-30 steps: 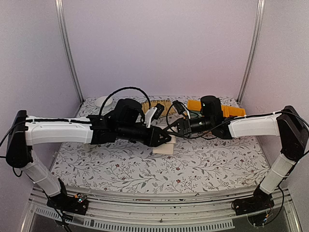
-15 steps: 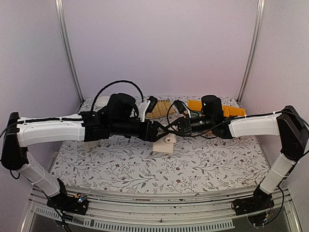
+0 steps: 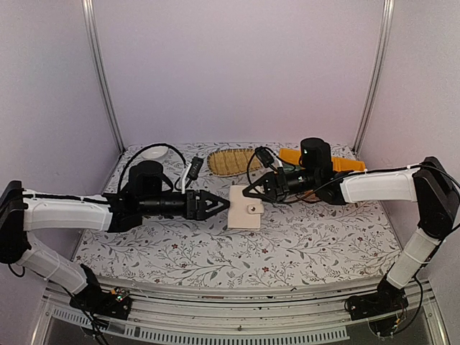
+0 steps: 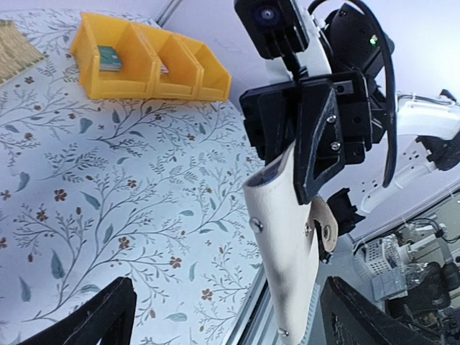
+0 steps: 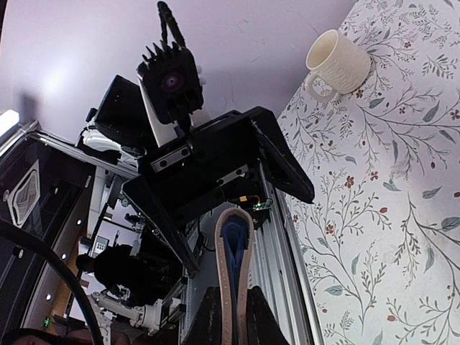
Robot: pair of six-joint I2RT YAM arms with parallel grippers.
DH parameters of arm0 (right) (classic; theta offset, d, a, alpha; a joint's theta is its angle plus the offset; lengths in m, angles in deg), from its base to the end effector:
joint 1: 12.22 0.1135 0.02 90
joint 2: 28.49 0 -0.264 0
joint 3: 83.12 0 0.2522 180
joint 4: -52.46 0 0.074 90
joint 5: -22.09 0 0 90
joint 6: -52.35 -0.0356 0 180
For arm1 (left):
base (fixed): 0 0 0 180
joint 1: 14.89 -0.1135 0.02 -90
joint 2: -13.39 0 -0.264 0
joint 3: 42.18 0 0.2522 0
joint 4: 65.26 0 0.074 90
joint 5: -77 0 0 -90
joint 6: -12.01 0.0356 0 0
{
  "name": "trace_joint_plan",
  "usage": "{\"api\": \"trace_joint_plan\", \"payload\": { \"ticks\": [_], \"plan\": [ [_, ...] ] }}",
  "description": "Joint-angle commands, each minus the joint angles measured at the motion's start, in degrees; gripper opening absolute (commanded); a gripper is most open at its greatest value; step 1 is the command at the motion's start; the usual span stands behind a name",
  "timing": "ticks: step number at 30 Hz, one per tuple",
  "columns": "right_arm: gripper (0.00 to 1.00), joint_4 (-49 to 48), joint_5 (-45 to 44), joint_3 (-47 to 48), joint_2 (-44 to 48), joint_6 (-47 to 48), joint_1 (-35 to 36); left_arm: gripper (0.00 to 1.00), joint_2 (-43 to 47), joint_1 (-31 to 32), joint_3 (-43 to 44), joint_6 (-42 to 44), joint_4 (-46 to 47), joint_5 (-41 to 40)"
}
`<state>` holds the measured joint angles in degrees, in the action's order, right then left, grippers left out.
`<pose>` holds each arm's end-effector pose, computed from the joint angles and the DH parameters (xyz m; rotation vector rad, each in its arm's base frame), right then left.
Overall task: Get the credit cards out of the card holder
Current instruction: Pass from the right arm to the left
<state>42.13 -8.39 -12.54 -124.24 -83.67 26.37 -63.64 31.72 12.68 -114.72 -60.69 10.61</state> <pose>0.2651 0.2508 0.2453 -0.7496 2.0555 1.8841 0.1929 -0.2248 0.2434 0.4947 2.0390 -1.3330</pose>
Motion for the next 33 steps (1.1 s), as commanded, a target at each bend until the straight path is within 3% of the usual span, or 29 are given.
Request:
{"api": "trace_joint_plan", "payload": {
  "ticks": [1, 7, 15, 22, 28, 33],
  "plan": [
    [0.01, -4.7, 3.5, 2.6, -1.2, -4.6, -0.2, 0.91, -3.2, 1.0, -3.0, -7.0, 17.5, 6.7],
    [0.01, -6.9, 6.1, 4.6, -5.5, -11.5, -0.8, 0.76, -6.9, 1.6, -4.9, -12.5, 26.9, 6.4],
    [0.01, -6.2, 4.9, 5.7, -7.1, -15.3, -1.4, 0.32, -9.9, 1.9, -5.7, -16.3, 33.1, 8.1],
    [0.02, -6.4, 3.7, 6.5, -8.5, -16.6, -1.5, 0.27, -12.2, 2.1, -6.4, -18.4, 36.0, 8.8],
    [0.01, -6.4, 3.2, 6.4, -8.4, -16.4, -1.4, 0.28, -15.7, 2.7, -5.3, -21.2, 40.4, 10.3],
    [0.01, -6.3, 2.8, 6.4, -8.6, -16.1, -1.5, 0.09, -18.1, 3.2, -4.7, -23.9, 44.1, 11.3]
  ]
}}
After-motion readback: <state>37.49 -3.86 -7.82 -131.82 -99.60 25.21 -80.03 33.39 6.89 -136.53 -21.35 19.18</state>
